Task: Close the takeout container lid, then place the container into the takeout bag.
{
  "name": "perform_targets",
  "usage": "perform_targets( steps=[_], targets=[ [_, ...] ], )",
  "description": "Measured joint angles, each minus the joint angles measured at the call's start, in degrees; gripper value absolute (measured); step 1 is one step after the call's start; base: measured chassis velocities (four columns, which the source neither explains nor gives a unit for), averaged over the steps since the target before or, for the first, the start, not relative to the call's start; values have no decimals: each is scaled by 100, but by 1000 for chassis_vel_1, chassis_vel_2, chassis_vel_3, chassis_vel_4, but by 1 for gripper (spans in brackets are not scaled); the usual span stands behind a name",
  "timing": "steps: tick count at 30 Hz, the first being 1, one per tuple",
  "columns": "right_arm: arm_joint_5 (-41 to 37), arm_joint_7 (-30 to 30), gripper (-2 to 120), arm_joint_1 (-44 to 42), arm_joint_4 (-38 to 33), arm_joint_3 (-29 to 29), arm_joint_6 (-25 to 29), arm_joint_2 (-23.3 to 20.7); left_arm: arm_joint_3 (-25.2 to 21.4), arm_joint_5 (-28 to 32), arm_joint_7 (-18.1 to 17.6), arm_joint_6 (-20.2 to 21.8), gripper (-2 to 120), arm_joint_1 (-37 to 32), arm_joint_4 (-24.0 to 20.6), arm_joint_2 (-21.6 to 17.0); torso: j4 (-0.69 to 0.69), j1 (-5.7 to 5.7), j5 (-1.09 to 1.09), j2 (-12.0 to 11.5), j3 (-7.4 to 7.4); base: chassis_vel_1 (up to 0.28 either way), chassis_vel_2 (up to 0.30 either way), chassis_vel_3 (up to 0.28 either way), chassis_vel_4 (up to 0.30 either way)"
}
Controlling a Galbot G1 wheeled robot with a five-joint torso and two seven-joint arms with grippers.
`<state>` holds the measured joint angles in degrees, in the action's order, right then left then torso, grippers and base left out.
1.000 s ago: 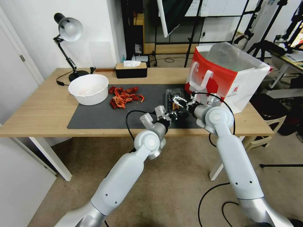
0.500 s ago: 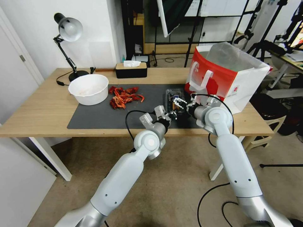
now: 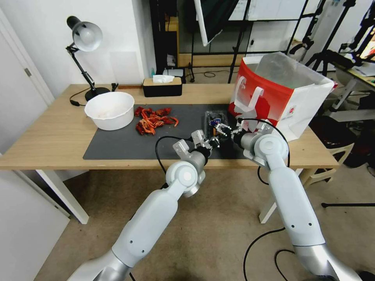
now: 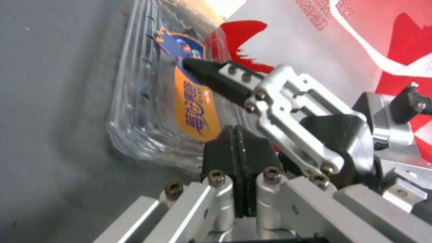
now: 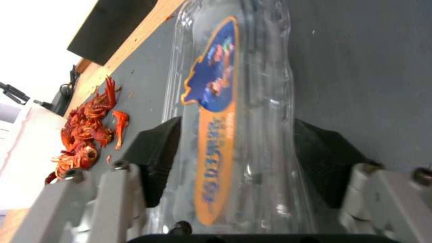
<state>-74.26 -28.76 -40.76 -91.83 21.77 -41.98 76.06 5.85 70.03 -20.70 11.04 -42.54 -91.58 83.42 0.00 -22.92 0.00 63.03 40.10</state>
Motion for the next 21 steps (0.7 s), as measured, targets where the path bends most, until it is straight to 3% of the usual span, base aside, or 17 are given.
perform_targets(
  steps=[3, 5, 16, 21],
  targets=[
    [-14, -25, 45, -18, -25, 12, 1, 25, 0, 3, -11, 0, 0, 0, -20, -4, 0, 0, 0, 0, 0, 0, 0, 0, 0],
    [-20, -36, 43, -20, -37, 16, 2, 28, 0, 4, -13, 0, 0, 0, -27, -5, 0, 0, 0, 0, 0, 0, 0, 0, 0],
    [-85, -120, 1, -81, -140, 115, 3, 34, -47, 8, -2, -9, 0, -5, -11, -70, 1, 0, 0, 0, 0, 0, 0, 0, 0],
    [-86, -121, 0, -81, -142, 124, 4, 28, -58, 9, 6, -9, 0, -7, -20, -77, 0, 0, 0, 0, 0, 0, 0, 0, 0]
  ],
)
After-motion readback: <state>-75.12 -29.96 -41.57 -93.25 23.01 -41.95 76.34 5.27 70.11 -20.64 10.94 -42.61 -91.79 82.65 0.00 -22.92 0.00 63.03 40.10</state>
